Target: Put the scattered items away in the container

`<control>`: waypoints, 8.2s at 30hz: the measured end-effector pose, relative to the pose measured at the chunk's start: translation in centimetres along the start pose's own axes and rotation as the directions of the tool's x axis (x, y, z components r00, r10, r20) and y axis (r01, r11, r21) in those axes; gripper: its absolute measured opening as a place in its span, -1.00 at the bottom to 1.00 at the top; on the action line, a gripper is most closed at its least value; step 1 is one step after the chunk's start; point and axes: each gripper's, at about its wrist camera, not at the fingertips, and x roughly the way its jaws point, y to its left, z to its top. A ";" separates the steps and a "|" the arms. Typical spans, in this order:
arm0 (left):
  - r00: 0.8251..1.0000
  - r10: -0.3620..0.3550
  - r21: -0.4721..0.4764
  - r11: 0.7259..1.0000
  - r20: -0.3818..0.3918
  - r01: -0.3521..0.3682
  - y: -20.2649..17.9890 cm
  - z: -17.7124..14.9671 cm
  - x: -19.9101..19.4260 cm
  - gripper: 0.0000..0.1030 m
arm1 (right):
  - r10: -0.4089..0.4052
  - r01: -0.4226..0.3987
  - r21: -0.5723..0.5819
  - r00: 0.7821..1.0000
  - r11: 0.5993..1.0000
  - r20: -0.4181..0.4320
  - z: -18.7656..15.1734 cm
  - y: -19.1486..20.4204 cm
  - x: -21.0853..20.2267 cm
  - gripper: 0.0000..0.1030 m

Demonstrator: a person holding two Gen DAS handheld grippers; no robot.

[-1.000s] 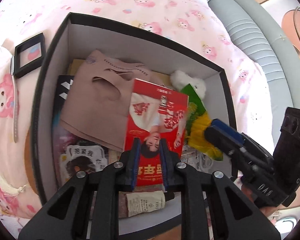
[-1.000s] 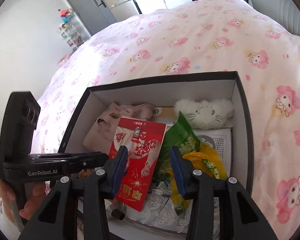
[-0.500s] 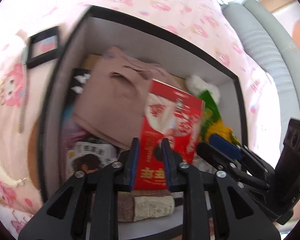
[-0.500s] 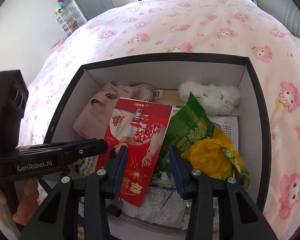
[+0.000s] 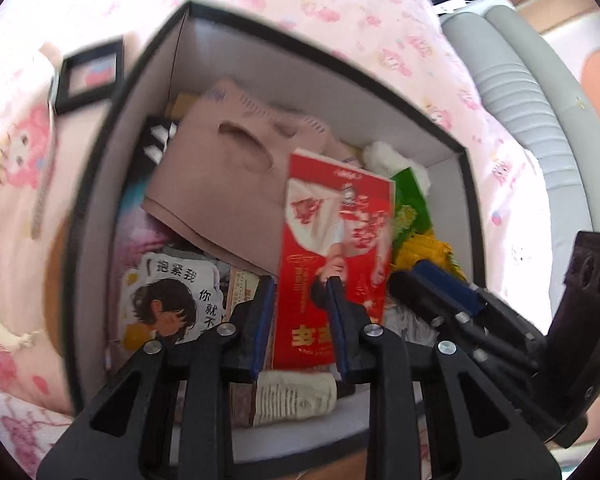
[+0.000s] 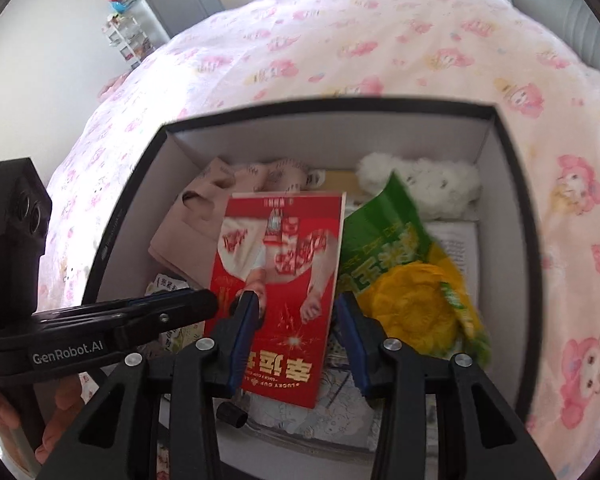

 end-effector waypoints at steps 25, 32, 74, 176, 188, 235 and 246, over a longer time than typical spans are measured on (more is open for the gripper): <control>0.993 -0.019 0.126 0.992 0.113 0.005 1.0 -4.2 -9.5 -0.40 | 0.049 -0.043 -0.038 0.985 0.998 0.168 -5.2 9.6 -6.3 -0.23; 0.992 -0.004 0.081 0.997 0.130 -0.007 3.8 -4.4 -10.8 -0.40 | 0.088 -0.078 -0.077 0.986 0.994 0.140 -5.0 12.3 -5.2 -0.23; 0.976 0.040 -0.168 0.983 -0.214 -0.077 14.5 2.6 0.9 -0.64 | 0.122 -0.122 0.005 0.992 0.992 -0.024 -0.6 12.8 3.8 -0.21; 0.997 -0.016 0.277 0.961 0.077 -0.006 -5.5 -3.6 -5.4 -0.53 | -0.062 0.054 0.055 0.985 0.997 0.163 -4.7 1.8 -6.7 -0.10; 0.986 -0.020 0.235 0.972 0.163 -0.019 -1.7 -5.5 -11.6 -0.50 | -0.001 0.004 -0.021 0.985 1.000 0.171 -5.4 8.8 -7.8 -0.10; 0.971 0.143 -0.500 0.865 0.192 -0.028 25.6 5.2 -9.8 -0.16 | 0.213 -0.211 0.027 0.961 0.977 -0.176 4.0 24.5 15.2 -0.96; 0.952 0.164 -0.130 0.982 0.259 -0.134 15.9 4.2 -10.5 -0.16 | 0.335 -0.335 0.063 0.942 0.940 0.017 0.3 18.6 1.7 -0.96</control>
